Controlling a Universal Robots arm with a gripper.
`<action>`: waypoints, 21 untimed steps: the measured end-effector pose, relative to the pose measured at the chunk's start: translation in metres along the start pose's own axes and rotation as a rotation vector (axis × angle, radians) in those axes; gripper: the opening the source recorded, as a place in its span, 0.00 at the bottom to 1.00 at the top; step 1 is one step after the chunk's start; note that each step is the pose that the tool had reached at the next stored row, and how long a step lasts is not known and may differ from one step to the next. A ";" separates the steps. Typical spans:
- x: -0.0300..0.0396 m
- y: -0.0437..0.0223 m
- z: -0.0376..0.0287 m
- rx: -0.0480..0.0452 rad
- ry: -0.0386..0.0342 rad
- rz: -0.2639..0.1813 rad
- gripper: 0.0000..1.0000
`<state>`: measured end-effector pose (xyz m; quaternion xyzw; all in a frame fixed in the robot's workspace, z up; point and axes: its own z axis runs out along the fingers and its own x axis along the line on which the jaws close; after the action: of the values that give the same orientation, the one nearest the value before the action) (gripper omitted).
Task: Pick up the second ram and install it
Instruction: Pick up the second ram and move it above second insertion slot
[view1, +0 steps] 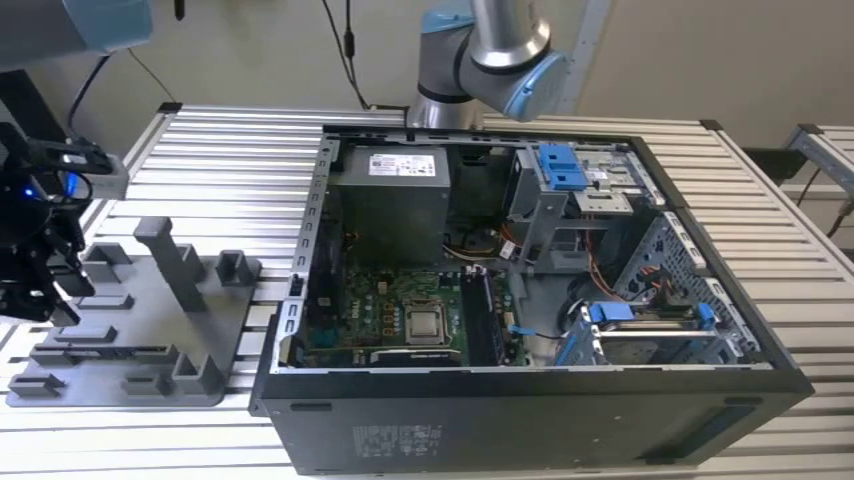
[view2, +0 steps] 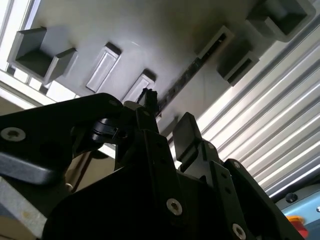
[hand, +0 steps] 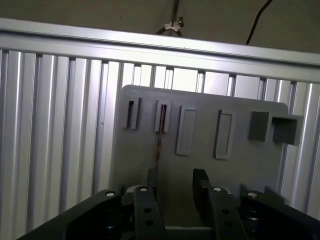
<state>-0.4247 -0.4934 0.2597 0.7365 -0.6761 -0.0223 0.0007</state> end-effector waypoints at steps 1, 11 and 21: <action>0.0005 0.0000 0.0015 -0.0001 0.0001 -0.001 0.42; 0.0070 0.0003 0.0163 -0.0003 0.0003 -0.009 0.42; 0.0100 0.0001 0.0313 -0.0006 0.0016 -0.015 0.42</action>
<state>-0.4250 -0.5025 0.2281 0.7415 -0.6706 -0.0220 0.0013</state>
